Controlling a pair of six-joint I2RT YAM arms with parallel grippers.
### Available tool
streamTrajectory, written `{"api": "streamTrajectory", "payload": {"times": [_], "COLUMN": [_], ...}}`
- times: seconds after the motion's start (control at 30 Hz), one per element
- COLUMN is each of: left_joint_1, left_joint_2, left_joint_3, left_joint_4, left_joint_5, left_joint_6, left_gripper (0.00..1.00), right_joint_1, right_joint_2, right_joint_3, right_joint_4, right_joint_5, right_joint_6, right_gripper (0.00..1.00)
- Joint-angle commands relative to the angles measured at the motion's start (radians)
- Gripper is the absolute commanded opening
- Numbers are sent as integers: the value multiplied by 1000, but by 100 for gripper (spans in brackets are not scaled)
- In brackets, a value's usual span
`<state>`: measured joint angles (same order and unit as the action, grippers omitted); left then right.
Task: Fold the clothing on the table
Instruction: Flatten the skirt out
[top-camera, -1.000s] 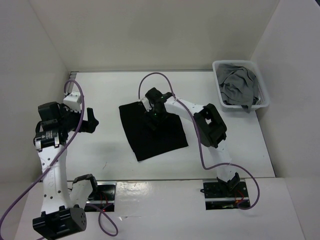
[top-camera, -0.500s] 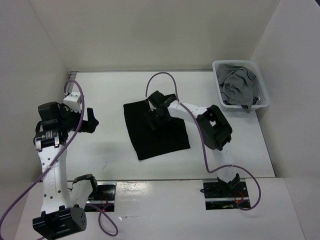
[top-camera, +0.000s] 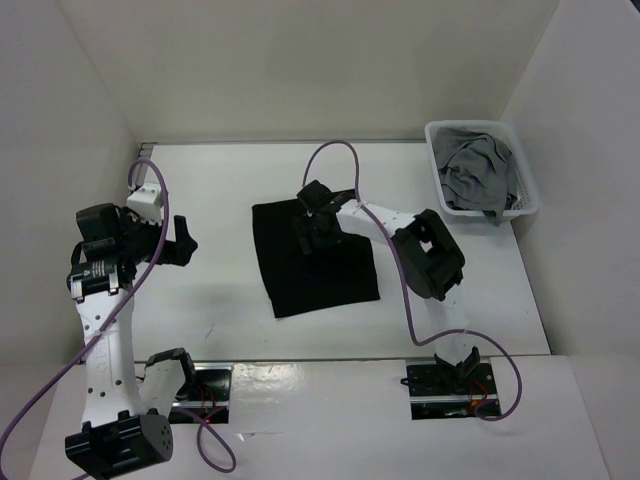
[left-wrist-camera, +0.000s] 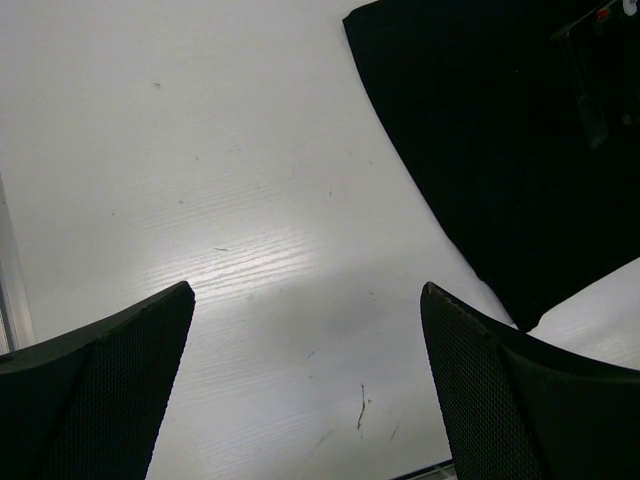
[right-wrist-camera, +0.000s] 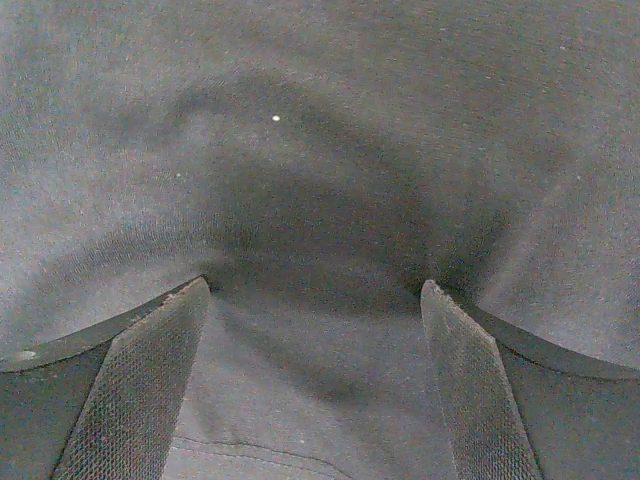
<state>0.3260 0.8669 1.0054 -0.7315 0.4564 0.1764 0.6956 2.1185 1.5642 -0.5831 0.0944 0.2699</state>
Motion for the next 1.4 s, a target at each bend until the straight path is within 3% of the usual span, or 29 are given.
{"api": "streamTrajectory", "payload": {"times": [0.0, 0.2, 0.3, 0.53, 0.8, 0.87, 1.0, 1.13, 1.23, 1.37], "left_joint_1": [7, 7, 16, 34, 54, 65, 85, 85, 10, -97], "left_joint_2": [-3, -3, -3, -3, 32, 70, 116, 228, 352, 441], "left_joint_3": [-2, -2, -2, -2, -2, -2, 10, 42, 131, 194], "left_joint_4": [26, 26, 26, 26, 26, 17, 6, -23, -101, -45], "left_joint_5": [8, 8, 8, 8, 21, 33, 56, 118, 159, 168], "left_joint_6": [-14, -14, -14, -14, -5, 14, 25, 34, 89, 92], "left_gripper": [100, 100, 100, 100, 100, 100, 100, 100, 100, 100], "right_joint_1": [7, 7, 16, 76, 87, 87, 67, 19, 10, -53], "right_joint_2": [24, 5, -5, 5, -149, -248, -344, -379, -345, -379], "right_joint_3": [-52, -108, -130, -101, 177, 233, 234, 185, 163, 79], "right_joint_4": [-63, -54, -41, -66, -184, -193, -159, -106, -129, -146], "right_joint_5": [-70, -19, 31, 85, 7, 7, 31, 102, 175, 114], "right_joint_6": [152, 236, 285, 307, 113, 60, 14, -151, -268, -354], "right_gripper": [89, 92, 99, 99, 99, 99, 99, 99, 99, 99]}}
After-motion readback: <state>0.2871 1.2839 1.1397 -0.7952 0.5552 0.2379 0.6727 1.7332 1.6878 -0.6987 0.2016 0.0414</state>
